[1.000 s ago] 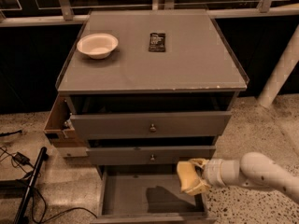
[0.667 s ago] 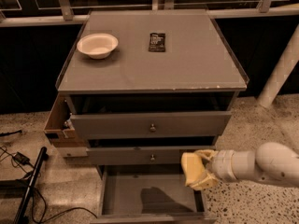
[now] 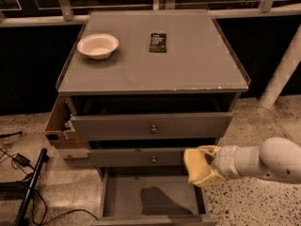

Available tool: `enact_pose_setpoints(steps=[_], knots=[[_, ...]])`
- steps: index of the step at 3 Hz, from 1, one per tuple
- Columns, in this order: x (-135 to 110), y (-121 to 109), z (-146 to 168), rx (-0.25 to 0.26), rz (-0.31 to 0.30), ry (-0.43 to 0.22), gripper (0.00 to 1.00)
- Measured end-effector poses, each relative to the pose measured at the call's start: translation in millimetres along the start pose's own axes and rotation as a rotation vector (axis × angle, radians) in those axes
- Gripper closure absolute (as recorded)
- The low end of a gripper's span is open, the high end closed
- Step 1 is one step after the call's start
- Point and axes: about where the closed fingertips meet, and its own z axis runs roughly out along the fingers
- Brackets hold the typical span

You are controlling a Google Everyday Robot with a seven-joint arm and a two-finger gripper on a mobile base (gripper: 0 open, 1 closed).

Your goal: Pick sponge from bottom drawer and place on counter

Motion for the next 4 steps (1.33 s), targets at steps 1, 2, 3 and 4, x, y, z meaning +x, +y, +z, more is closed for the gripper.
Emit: enact_pose_setpoints(steps=[1,2,3,4], knots=[[-15.7,-5.9,-18.6,0.007,0.002,-0.008,1.00],[-78.2,-22.3,-85.7,0.054,-0.027,-0.044,1.00],[-157.1,-38.3,-164.1,0.121,-0.099,-0.059,1.00],[-219.3,-41.0,-215.3,0.167,-0.191,-0.099,1.00]])
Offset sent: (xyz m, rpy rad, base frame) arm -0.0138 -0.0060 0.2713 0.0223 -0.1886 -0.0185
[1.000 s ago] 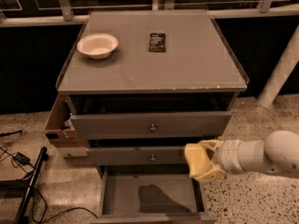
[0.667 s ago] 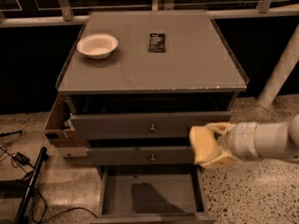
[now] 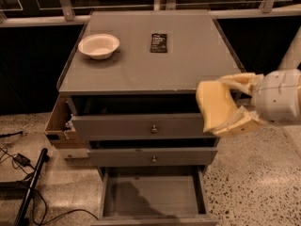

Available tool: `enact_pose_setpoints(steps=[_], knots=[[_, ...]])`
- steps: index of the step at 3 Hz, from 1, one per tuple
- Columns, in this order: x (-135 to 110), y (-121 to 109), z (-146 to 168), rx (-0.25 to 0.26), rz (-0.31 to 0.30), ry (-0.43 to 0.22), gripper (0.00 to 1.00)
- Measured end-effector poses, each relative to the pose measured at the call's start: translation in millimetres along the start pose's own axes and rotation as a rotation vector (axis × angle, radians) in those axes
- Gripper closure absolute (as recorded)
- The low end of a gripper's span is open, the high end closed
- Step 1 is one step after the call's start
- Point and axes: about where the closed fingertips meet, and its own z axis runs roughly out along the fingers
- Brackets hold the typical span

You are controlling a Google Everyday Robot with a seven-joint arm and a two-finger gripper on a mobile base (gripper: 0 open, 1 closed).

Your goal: Pick sponge from bottom drawer and place on counter

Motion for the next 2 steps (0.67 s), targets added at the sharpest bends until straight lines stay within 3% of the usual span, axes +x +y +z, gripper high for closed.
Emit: enact_pose_setpoints(steps=[1,2], knots=[[-6.2,-5.0,-3.3,0.007,-0.008,-0.003,1.00],[-15.4,-25.7,-0.6,0.024,0.003,0.009,1.00]])
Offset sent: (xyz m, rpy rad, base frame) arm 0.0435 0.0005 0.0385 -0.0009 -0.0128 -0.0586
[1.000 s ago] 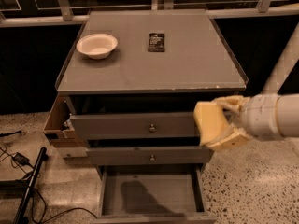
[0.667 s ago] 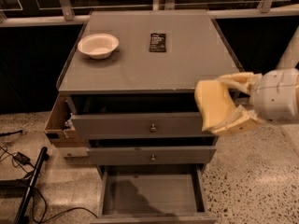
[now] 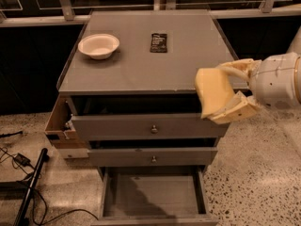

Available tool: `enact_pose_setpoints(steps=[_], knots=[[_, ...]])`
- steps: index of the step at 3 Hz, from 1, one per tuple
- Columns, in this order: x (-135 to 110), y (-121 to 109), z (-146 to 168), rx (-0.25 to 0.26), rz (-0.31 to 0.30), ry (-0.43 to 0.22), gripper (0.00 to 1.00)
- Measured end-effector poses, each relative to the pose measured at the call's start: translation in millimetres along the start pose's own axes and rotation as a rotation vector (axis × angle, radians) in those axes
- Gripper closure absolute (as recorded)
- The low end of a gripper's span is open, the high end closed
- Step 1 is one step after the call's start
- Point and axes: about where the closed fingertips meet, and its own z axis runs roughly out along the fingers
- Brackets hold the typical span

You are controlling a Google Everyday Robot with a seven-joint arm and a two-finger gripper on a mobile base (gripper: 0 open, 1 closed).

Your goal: Pick sponge from bottom drawer and place on counter

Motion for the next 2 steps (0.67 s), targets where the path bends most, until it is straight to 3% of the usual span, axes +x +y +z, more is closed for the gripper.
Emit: enact_pose_setpoints(steps=[1,2], knots=[[-11.8,-42.0,14.6,0.040,-0.002,0.003,1.00],[-21.7,-89.7,51.7,0.057,0.012,0.000,1.00]])
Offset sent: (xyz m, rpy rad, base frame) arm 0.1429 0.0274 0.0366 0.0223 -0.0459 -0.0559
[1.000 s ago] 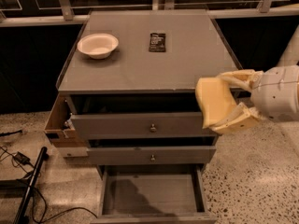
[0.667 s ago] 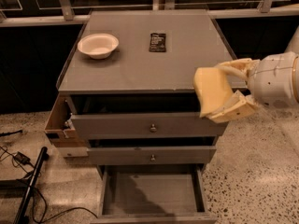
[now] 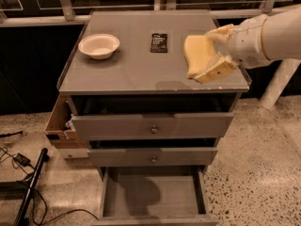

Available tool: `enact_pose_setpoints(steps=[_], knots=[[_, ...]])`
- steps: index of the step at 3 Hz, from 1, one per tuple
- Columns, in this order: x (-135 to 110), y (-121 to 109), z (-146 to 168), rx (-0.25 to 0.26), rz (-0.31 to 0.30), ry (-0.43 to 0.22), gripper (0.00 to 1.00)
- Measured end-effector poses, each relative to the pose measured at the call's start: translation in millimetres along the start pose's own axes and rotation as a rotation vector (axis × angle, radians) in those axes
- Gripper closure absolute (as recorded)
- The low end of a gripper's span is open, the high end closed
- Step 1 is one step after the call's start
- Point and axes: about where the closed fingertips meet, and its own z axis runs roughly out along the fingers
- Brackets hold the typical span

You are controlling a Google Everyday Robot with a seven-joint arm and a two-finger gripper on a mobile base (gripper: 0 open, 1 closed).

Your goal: Pick sponge from bottom drawer and place on counter

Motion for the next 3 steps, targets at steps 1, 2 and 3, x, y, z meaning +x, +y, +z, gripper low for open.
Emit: enact_pose_setpoints(steps=[1,2,3], knots=[[1.1,-20.7,31.1,-0.008,0.037,0.000,1.00],[12.2,-35.7,58.3,-0.025,0.092,0.021,1.00],[30.6,-45.2,86.7,-0.047,0.174,0.036,1.00]])
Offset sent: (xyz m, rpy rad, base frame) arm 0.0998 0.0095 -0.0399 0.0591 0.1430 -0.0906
